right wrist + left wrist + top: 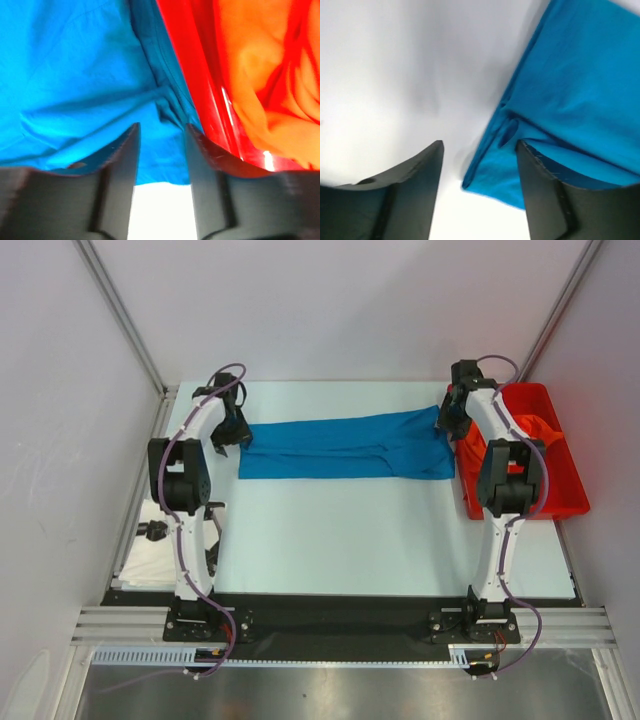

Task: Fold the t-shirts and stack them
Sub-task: Fold the tshirt

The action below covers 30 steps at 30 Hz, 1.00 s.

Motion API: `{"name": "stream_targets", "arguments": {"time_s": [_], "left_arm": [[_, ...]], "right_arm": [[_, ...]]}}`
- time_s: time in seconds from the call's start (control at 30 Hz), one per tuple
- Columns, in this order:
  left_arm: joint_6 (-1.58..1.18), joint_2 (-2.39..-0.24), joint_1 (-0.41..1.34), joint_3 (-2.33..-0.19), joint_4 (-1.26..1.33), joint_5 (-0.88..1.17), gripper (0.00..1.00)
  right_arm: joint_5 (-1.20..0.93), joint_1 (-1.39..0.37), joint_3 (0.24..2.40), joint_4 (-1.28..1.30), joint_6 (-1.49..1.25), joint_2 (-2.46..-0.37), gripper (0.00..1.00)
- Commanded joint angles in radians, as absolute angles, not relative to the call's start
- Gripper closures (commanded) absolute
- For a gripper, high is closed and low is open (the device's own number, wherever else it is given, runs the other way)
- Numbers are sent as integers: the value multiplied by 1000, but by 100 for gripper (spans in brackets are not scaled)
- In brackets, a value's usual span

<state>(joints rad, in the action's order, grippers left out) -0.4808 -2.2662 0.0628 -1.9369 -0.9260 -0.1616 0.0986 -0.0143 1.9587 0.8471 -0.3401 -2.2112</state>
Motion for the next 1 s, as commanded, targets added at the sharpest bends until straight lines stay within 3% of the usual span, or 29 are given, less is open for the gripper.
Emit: {"name": "stream_targets", "arguments": {"time_s": [0.0,0.07,0.13,0.17,0.23,0.27,0.3,0.33,0.47,0.6,0.97], "left_arm": [[-428,-2055,115,-1884,-910,-298,33],[-414,-2014,146,-1827,-881,-259,34],[-417,-1971,196,-1763,-850,-166,39],[-426,-1959,219,-1735,-792,-128,46],[-445,-1968,235,-1701,-759,-45,54],[-468,-1983,239,-1698,-768,-25,63],[-475,-1999,239,-1706,-782,-12,67],[-482,-2025,239,-1712,-788,-8,69],[-466,-2037,236,-1703,-778,-26,70],[-454,-2074,232,-1697,-778,-8,73],[-460,-2109,187,-1632,-756,26,77]], "right_arm": [[127,-26,1967,891,-333,-2074,46],[91,-61,1915,865,-334,-2039,43],[-6,-87,1847,829,-366,-2007,45],[-35,-128,1826,798,-382,-2005,53],[-67,-182,1798,764,-419,-2016,59],[-64,-207,1781,735,-437,-2023,64],[-66,-257,1775,721,-451,-2031,75],[-71,-274,1770,707,-484,-2049,78],[-95,-334,1781,692,-517,-2117,83],[-80,-347,1782,692,-503,-2149,99],[-26,-361,1767,686,-522,-2184,100]]}}
